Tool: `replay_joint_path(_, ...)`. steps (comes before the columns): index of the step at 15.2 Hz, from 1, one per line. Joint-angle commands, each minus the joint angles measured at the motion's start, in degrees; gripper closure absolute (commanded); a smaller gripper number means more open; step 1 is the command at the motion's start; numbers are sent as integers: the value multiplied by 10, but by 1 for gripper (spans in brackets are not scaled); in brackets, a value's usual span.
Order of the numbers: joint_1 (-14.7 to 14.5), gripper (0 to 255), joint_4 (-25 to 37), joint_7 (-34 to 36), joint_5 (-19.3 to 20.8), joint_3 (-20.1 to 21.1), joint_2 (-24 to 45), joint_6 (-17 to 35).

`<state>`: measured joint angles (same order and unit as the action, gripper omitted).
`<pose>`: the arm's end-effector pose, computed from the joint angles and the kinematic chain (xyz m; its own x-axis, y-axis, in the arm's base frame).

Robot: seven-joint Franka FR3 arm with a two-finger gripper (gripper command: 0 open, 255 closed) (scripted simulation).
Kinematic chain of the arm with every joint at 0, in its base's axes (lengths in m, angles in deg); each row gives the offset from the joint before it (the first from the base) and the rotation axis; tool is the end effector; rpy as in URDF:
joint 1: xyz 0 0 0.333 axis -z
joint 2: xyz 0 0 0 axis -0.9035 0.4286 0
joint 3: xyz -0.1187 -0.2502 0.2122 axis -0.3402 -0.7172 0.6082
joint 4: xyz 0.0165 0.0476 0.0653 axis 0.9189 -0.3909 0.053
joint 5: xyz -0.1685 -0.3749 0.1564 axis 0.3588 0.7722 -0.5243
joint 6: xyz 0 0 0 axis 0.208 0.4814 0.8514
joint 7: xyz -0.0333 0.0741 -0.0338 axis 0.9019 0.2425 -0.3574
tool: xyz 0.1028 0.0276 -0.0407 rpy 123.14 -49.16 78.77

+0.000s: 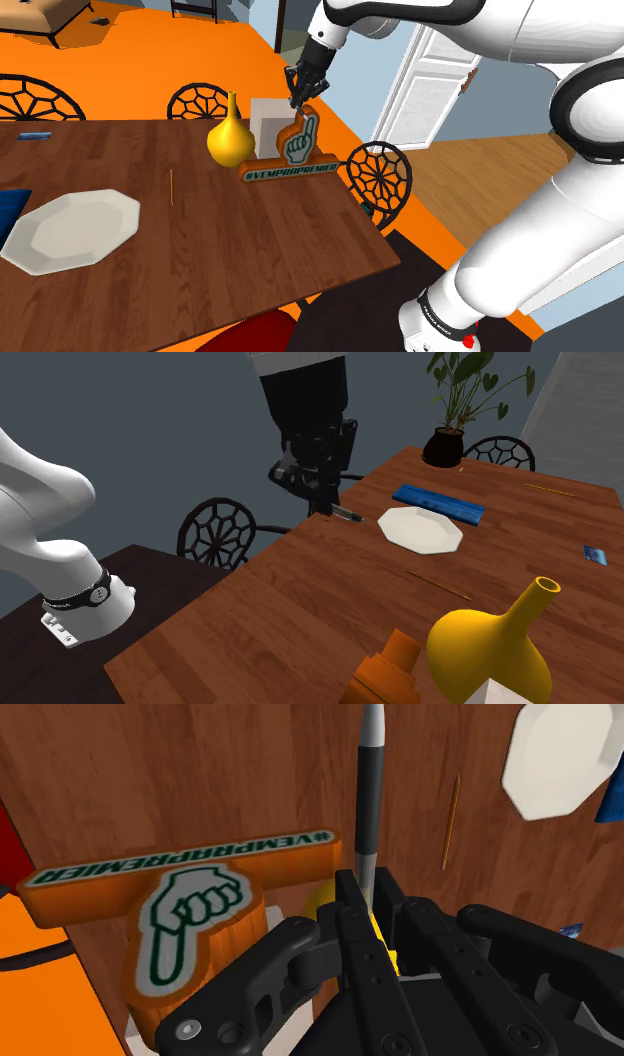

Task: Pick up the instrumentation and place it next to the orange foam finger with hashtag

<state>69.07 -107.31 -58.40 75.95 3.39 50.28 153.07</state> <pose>0.6103 0.0470 0.5981 0.9366 -0.3445 0.0637 -0.3230 -0.9195 -0.2238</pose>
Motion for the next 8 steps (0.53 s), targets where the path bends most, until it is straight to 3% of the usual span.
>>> replay_joint_path(1,12,255,18,-25,-1,-13,12,-11)
replay_joint_path(8,57,255,86,-110,-8,-57,65,-44)
